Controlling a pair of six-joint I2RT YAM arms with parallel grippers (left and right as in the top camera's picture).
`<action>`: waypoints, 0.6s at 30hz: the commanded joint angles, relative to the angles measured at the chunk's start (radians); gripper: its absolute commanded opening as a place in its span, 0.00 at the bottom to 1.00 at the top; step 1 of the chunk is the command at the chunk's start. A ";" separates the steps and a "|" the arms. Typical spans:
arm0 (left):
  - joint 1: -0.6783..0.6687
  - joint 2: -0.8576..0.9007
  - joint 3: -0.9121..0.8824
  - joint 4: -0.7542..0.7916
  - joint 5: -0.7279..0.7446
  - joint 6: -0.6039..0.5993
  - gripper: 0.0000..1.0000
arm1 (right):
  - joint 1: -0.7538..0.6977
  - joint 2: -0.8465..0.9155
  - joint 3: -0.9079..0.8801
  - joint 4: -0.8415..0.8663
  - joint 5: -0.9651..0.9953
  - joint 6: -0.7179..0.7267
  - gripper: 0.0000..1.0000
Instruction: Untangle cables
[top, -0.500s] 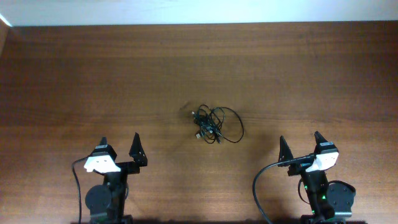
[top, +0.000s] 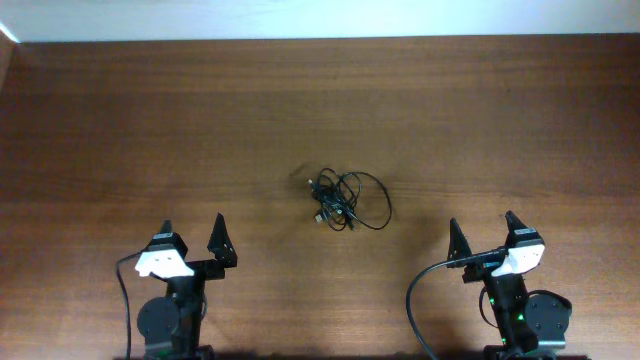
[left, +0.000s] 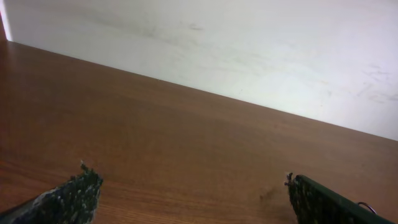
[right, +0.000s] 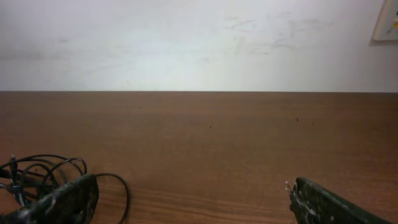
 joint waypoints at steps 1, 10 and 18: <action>-0.004 0.003 -0.002 -0.007 -0.008 -0.002 0.99 | -0.005 -0.007 -0.009 -0.002 -0.012 -0.007 0.99; -0.003 0.003 -0.002 -0.007 -0.009 -0.002 0.99 | -0.005 -0.007 -0.009 0.002 -0.012 -0.007 0.99; -0.003 0.003 -0.001 0.007 -0.057 -0.002 0.99 | -0.005 -0.007 -0.009 0.148 -0.074 -0.007 0.99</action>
